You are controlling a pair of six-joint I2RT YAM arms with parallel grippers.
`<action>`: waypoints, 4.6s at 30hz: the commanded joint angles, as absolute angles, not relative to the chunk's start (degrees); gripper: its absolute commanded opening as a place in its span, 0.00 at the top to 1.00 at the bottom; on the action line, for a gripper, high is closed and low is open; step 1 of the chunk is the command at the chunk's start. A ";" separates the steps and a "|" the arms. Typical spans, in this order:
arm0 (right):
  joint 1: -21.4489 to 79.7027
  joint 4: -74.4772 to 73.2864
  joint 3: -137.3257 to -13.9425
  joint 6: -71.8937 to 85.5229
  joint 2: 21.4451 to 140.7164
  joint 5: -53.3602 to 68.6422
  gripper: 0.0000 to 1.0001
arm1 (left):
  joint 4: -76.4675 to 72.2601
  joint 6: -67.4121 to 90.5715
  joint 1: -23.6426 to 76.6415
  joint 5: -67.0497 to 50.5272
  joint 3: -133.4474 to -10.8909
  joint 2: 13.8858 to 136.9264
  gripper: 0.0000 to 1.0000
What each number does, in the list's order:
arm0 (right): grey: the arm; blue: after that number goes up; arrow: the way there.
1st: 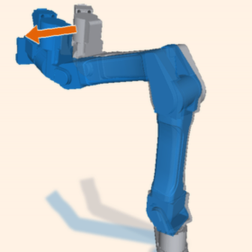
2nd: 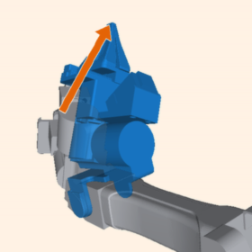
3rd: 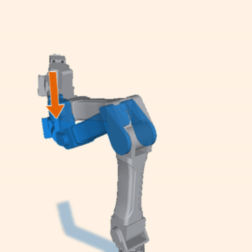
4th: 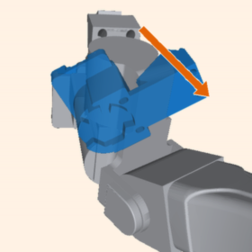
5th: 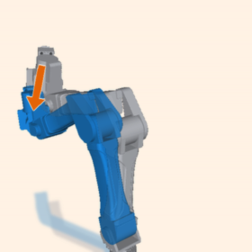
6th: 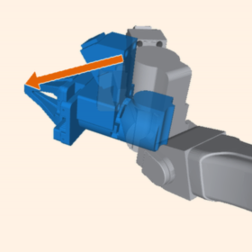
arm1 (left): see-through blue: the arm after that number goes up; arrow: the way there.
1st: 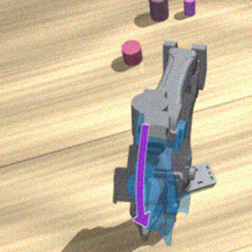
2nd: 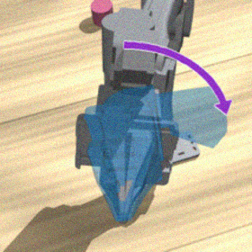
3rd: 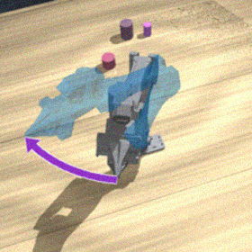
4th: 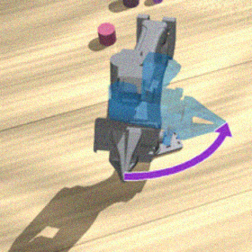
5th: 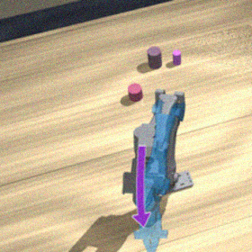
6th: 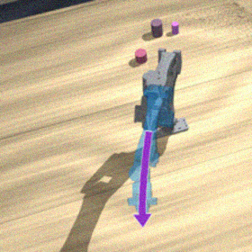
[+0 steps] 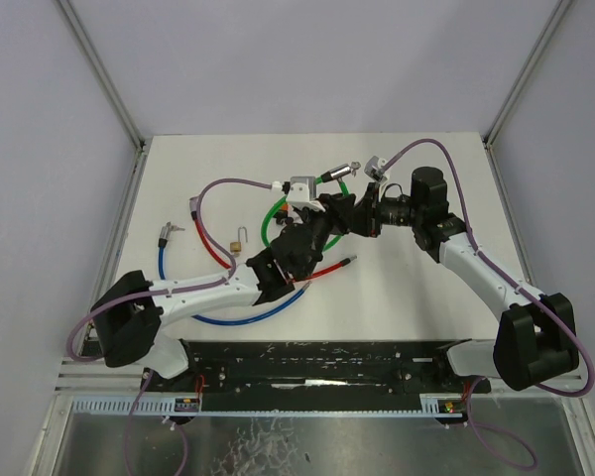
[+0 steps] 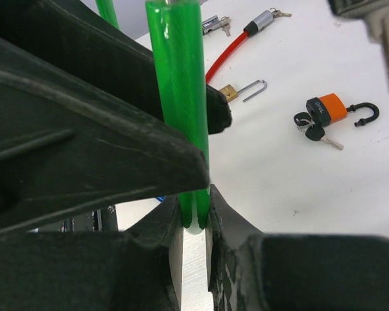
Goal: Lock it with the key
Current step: Lock the lock.
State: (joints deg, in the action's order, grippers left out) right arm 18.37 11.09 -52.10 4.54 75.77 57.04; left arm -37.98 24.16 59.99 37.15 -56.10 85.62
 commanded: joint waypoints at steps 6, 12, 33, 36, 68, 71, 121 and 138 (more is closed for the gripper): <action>18.19 16.48 -52.74 4.75 73.75 58.11 1.00 | -43.24 21.67 60.45 40.53 -60.95 89.15 0.74; 18.19 16.26 -52.75 4.66 73.52 58.01 1.00 | -43.07 20.18 60.42 37.24 -61.70 89.89 0.97; 18.19 -8.68 -61.09 -17.90 72.26 59.83 0.41 | -43.59 10.89 52.40 20.48 -52.11 77.33 1.00; 18.19 -16.81 -63.21 -26.60 72.07 60.40 0.40 | -42.99 9.09 49.71 15.40 -50.45 74.90 1.00; 9.22 20.88 -55.49 38.27 70.92 75.92 0.41 | -45.35 -3.11 42.22 -22.81 -36.54 70.39 1.00; 10.23 24.49 -54.11 41.02 71.18 75.84 0.42 | -46.26 -2.88 42.15 -22.81 -36.13 70.06 1.00; 19.89 -21.76 -67.00 -12.11 68.89 48.35 1.00 | -33.22 5.53 42.16 -20.68 -44.57 75.76 1.00; 27.28 -23.75 -60.62 -43.77 63.18 21.98 1.00 | -13.68 18.04 38.12 -26.22 -58.94 87.54 1.00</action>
